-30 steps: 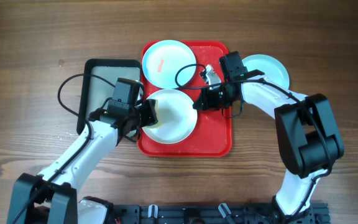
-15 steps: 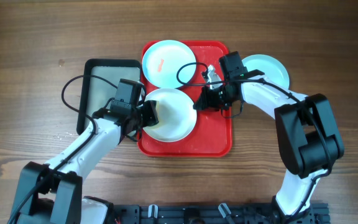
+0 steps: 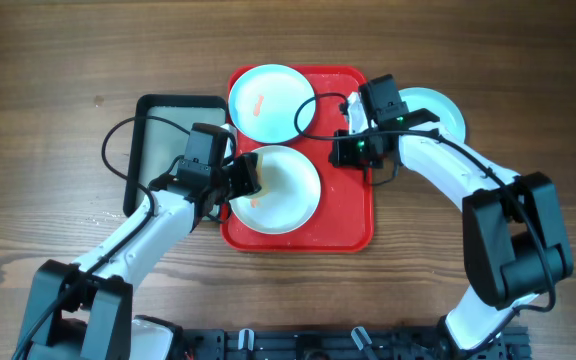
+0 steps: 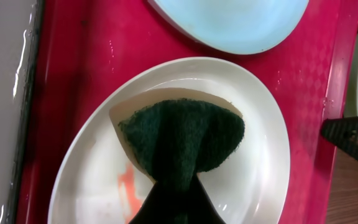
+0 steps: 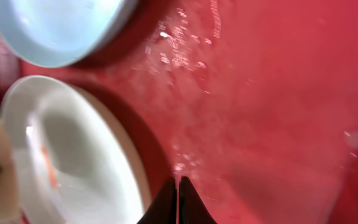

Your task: Clean dirty plates on tray and stack at the side

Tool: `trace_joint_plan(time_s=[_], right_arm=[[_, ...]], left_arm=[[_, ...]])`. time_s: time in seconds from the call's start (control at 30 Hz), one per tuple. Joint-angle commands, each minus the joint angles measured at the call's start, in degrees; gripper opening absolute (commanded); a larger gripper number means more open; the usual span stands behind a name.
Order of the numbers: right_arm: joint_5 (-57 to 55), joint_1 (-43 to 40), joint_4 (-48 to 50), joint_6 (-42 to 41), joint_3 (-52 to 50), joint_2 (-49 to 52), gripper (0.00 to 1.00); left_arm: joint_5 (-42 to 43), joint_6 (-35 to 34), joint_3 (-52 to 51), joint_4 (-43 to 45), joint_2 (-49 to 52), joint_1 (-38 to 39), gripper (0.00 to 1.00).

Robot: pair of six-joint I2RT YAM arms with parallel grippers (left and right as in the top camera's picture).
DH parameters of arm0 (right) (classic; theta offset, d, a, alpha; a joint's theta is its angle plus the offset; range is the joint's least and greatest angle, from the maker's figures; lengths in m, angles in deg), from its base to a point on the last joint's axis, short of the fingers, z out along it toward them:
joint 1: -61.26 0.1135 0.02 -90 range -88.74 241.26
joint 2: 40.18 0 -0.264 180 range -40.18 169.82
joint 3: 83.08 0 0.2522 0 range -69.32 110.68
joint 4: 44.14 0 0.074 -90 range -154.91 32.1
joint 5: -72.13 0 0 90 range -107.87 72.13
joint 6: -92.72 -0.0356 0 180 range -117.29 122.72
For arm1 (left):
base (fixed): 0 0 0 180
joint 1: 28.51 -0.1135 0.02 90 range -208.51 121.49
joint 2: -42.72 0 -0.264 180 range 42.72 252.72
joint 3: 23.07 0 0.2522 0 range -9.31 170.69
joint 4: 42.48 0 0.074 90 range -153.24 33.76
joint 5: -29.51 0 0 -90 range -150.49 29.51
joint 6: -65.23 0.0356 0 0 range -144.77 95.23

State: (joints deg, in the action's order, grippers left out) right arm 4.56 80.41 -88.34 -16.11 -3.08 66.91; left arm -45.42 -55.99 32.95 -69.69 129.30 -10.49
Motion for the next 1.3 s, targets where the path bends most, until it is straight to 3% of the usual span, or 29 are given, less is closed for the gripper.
trace_joint_plan(time_s=[0.0, 0.1, 0.23, 0.5, 0.7, 0.8, 1.0, 1.27], right_arm=[[-3.8, 2.16, -0.2, 1.09, -0.37, -0.92, 0.04], [-3.8, 3.69, 0.22, 2.32, -0.37, -0.92, 0.08], [-3.78, 5.18, 0.61, 2.34, -0.37, -0.92, 0.2], [-2.89, 5.27, 1.36, 3.13, -0.37, -0.42, 0.2], [-2.29, 5.27, 1.44, 3.87, -0.37, 0.79, 0.25], [0.9, 5.25, 1.97, 4.17, -0.37, 1.64, 0.25], [4.0, 5.25, 2.99, 4.68, -0.37, 3.19, 0.1], [3.06, 5.25, 2.97, 3.58, -0.37, 3.21, 0.11]], left_arm=[[1.27, -0.55, -0.26, -1.01, -0.66, 0.24, 0.04], [1.2, -0.57, -0.26, -1.46, -0.66, 0.24, 0.04], [1.16, -0.59, -0.26, -2.73, -0.66, 0.24, 0.04], [-0.33, -0.57, -0.26, -5.2, -0.55, 0.24, 0.04], [-0.39, -0.57, -0.26, -5.22, -0.52, 0.24, 0.04], [-0.42, -0.57, -0.26, -5.22, -0.52, 0.24, 0.04], [-0.39, -0.57, -0.26, -5.29, -0.52, 0.24, 0.04], [-0.57, -0.57, -0.26, -5.31, -0.52, 0.24, 0.04]])
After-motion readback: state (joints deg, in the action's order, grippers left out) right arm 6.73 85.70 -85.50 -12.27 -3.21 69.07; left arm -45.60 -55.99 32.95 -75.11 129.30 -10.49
